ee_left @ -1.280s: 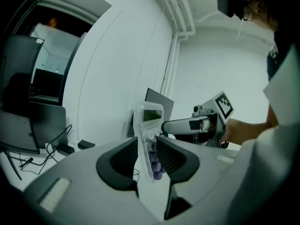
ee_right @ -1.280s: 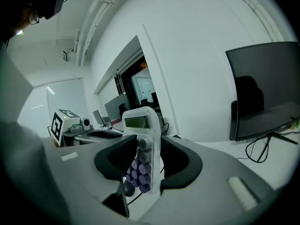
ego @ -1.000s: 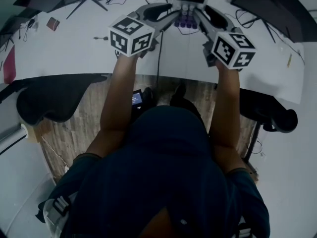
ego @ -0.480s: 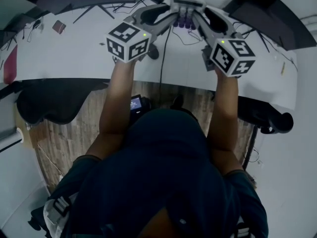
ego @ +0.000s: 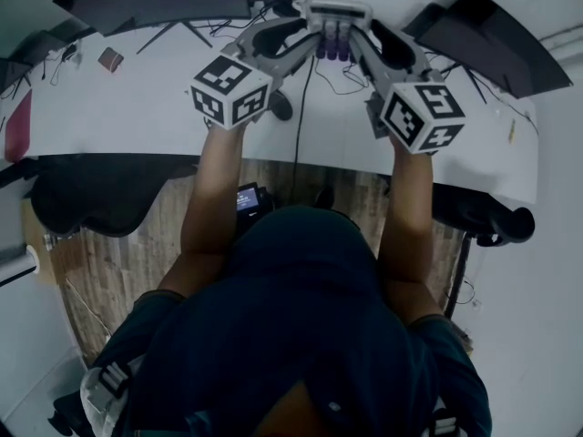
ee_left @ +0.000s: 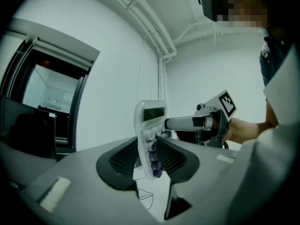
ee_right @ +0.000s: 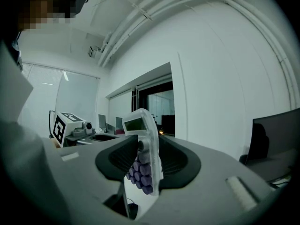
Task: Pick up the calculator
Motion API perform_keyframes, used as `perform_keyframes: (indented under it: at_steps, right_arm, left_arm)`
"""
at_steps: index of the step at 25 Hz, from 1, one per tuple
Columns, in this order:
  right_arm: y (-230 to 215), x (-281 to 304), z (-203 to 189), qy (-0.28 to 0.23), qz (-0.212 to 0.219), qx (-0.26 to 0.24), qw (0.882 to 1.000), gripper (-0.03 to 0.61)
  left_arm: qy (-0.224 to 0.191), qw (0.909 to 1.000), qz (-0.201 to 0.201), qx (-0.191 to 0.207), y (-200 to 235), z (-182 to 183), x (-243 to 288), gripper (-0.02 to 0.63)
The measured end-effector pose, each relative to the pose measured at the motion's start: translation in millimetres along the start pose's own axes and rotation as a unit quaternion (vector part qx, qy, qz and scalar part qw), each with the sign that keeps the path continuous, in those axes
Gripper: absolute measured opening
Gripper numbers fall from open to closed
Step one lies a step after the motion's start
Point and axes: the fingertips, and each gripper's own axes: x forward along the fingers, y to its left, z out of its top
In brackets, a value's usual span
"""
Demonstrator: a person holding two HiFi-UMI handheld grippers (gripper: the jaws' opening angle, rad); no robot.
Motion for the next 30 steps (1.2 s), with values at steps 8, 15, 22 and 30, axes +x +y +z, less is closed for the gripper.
perform_keyframes:
  at_steps: [8,15,22,30]
  right_arm:
    - [8,-4,13,-0.013,-0.003,-0.017,1.000,0.146]
    - [14,2,10,-0.001,-0.005,-0.030,1.000,0.140]
    - [15,3,6,0.005,-0.005,-0.027,1.000,0.140]
    - [14,3,5,0.009,-0.008,-0.026,1.000,0.140]
  left_arm:
    - [-0.009,0.9999,-0.001,0.007,-2,6,-6,0.121]
    - [-0.016,0.9998,0.006,0.004,6,12,-12,0.121]
    - [-0.012,0.9999,0.004,0.000,5,7,-13,0.121]
    - [-0.011,0.9999,0.001,-0.003,5,5,-12,0.120]
